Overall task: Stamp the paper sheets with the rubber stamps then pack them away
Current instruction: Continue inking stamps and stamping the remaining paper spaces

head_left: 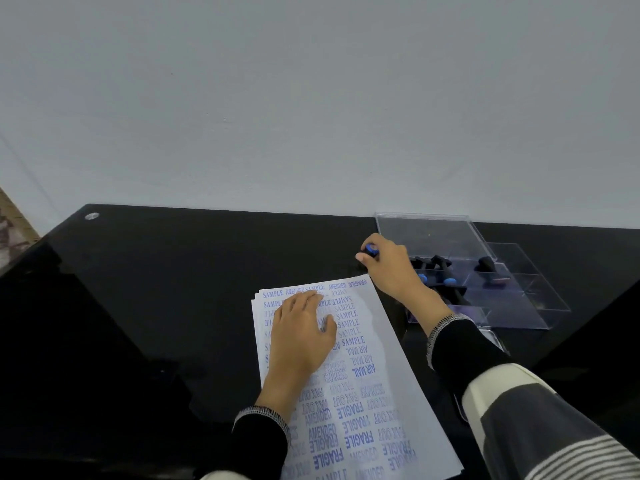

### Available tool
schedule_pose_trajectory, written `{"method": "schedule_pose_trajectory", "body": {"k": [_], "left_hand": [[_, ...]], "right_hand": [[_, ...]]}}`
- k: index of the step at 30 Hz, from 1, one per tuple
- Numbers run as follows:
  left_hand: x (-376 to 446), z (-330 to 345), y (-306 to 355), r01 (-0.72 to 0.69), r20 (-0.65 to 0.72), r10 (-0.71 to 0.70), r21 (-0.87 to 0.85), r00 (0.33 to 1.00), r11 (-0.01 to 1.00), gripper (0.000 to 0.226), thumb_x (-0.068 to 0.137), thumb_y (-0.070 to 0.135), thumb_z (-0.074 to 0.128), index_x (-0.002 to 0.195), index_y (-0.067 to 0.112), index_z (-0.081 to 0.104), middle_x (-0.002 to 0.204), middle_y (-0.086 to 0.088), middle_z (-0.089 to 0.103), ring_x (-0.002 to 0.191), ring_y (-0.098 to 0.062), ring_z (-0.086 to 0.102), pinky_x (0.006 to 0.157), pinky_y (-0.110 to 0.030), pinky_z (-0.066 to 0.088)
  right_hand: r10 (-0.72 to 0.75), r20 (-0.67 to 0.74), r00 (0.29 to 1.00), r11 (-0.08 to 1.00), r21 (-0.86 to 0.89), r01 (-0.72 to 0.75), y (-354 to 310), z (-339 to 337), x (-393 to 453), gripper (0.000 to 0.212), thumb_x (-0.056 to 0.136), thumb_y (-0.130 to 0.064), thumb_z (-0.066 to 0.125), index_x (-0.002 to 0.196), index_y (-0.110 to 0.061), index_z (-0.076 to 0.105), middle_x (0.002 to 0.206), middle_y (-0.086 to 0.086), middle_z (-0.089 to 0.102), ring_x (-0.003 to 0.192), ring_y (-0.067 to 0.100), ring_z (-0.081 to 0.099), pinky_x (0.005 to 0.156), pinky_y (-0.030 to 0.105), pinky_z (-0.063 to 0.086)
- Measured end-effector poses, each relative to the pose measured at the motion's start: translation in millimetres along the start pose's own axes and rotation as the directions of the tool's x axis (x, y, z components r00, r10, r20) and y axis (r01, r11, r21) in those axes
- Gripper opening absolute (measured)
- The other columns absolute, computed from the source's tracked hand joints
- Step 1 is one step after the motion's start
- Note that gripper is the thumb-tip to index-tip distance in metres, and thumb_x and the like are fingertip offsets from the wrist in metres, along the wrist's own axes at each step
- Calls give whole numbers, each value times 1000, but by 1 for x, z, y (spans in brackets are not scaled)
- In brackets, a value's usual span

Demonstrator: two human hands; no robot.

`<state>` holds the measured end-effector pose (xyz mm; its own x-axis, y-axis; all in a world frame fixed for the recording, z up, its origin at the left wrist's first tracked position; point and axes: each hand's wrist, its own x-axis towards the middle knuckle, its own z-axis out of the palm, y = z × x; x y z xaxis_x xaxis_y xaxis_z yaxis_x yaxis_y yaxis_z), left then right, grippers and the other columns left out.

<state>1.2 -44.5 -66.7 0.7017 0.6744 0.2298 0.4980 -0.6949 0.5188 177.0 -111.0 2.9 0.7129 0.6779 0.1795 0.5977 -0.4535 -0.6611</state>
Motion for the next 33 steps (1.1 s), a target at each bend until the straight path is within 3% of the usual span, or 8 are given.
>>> {"method": "schedule_pose_trajectory", "body": {"k": [4, 8, 13, 17, 21, 27, 30, 33], "left_hand": [[-1, 0, 0, -6, 1, 6, -3, 1000, 1000, 50, 95, 40, 47, 140, 21, 45, 144, 10, 42, 135, -9, 31, 114, -27, 17], [-1, -1, 0, -11, -6, 11, -16, 1000, 1000, 49, 95, 40, 48, 140, 21, 46, 143, 10, 43, 135, -10, 32, 114, -26, 17], [-2, 0, 0, -4, -9, 3, -34, 1000, 999, 48, 95, 41, 49, 139, 22, 46, 143, 10, 44, 135, -10, 33, 114, -27, 18], [-2, 1, -1, -9, -3, 9, -24, 1000, 1000, 49, 95, 40, 48, 140, 22, 45, 144, 11, 43, 135, -10, 32, 115, -28, 18], [0, 2, -1, -21, -56, 19, -38, 998, 999, 36, 97, 29, 50, 130, 17, 58, 133, 6, 55, 125, -12, 46, 108, -27, 31], [-2, -4, 1, 2, -180, -5, -17, 984, 1000, 10, 94, 23, 60, 93, 20, 70, 91, 8, 67, 84, -12, 61, 72, -31, 52], [-5, -10, 2, 51, -217, -45, 18, 975, 999, 15, 89, 36, 65, 80, 25, 61, 82, 13, 60, 82, -11, 57, 81, -32, 47], [-10, -15, 4, 234, -294, -207, 57, 933, 971, 26, 89, 49, 58, 93, 24, 62, 107, 4, 58, 105, -21, 50, 98, -41, 35]], "right_hand": [[56, -148, 987, 985, 169, -31, 5, -14, -2, 8, 92, -19, 59, 96, -12, 59, 87, 13, 64, 77, 27, 62, 57, 9, 41], [125, -171, 977, 950, 306, -68, 17, -17, -7, 1, 91, -18, 61, 89, -19, 60, 88, 10, 66, 83, 30, 67, 80, 42, 56], [155, -172, 973, 906, 418, -71, 19, -21, -12, 6, 92, -11, 59, 89, -17, 59, 91, 10, 65, 81, 24, 68, 84, 44, 56], [153, -159, 975, 915, 395, -79, 20, -20, -12, 6, 88, -16, 65, 88, -19, 59, 91, 9, 66, 84, 25, 67, 82, 44, 56], [124, -146, 981, 957, 278, -79, 16, -18, -22, 18, 82, -12, 72, 88, -13, 55, 90, 4, 63, 75, 8, 57, 60, 10, 45], [40, -174, 984, 988, 155, -13, 1, 0, -70, 20, 92, -17, 60, 93, -17, 40, 80, 1, 58, 69, 10, 55, 58, 22, 44], [84, -87, 993, 994, 73, -78, -2, 7, -99, 17, 97, -31, 48, 97, -22, 34, 77, -5, 54, 69, 16, 55, 58, 34, 42], [175, -99, 980, 983, 81, -167, -3, 9, -121, 17, 98, -33, 44, 99, -22, 32, 78, -9, 50, 71, 18, 54, 60, 33, 38]]}}
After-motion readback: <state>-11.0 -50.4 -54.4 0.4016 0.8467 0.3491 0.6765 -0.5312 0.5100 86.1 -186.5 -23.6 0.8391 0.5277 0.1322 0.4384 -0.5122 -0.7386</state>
